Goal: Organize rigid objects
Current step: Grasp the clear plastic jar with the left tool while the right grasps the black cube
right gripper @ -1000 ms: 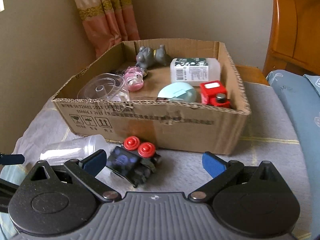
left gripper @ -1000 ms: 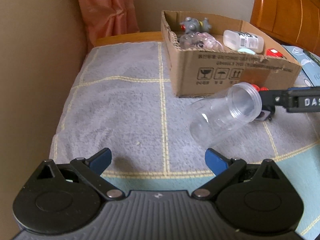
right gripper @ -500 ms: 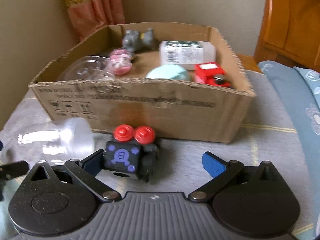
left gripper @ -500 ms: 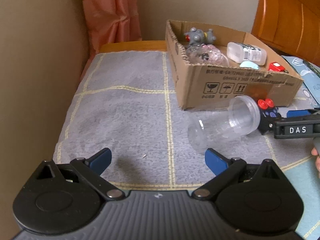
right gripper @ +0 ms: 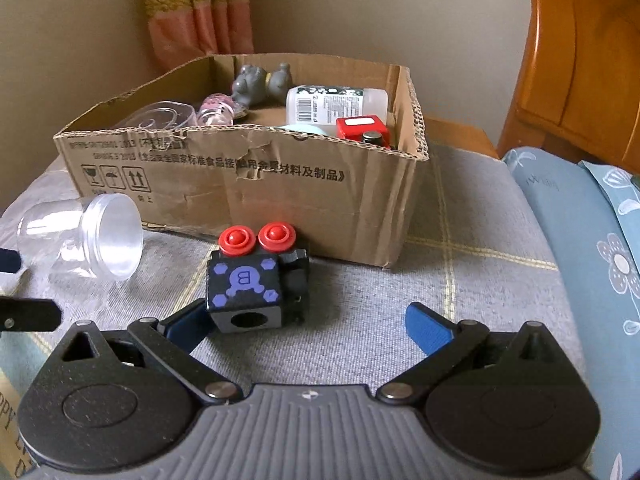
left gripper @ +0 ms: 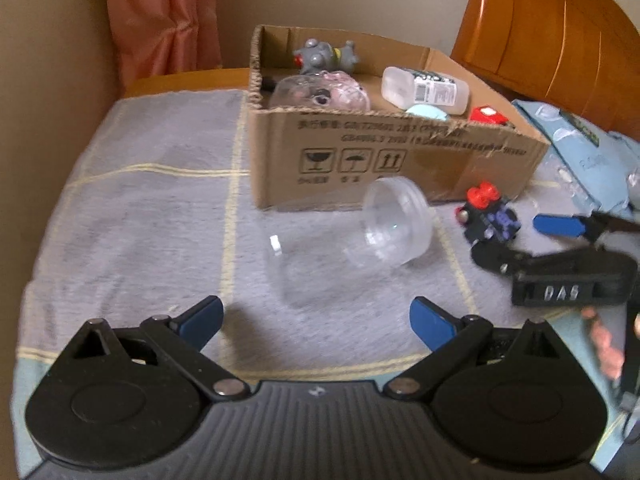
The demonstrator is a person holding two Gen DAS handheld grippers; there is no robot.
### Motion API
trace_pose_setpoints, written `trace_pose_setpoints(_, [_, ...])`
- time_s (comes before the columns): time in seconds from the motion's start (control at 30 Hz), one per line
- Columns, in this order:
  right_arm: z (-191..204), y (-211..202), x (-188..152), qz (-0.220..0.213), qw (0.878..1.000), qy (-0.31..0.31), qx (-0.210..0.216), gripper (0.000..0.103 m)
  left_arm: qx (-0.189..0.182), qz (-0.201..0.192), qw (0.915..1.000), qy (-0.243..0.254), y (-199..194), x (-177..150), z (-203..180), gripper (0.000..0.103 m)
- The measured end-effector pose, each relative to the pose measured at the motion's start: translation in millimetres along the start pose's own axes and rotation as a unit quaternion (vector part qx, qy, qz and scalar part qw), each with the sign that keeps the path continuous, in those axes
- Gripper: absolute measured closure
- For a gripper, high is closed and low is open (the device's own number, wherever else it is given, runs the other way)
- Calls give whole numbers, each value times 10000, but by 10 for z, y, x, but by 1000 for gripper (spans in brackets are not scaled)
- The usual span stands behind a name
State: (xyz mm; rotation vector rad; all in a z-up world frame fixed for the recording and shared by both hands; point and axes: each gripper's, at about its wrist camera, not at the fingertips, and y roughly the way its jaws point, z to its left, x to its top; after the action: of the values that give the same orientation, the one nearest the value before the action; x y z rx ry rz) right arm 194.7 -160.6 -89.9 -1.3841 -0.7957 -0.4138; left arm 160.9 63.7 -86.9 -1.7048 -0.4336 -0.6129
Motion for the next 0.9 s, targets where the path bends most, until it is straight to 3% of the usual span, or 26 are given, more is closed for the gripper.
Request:
trace_pose_setpoints(0.27, [20, -11, 11, -110, 9999, 4, -19, 0, -270, -267, 9977, -555, 95, 188, -39, 4])
trace_pose_setpoints(0.57, [48, 15, 34, -101, 9999, -6, -33, 0, 290, -294, 9987, -300, 277, 317, -183, 4])
trace_pose_setpoints(0.9, [216, 100, 125, -63, 9981, -462, 413, 0, 915, -402, 9950, 67, 216, 278, -54, 3])
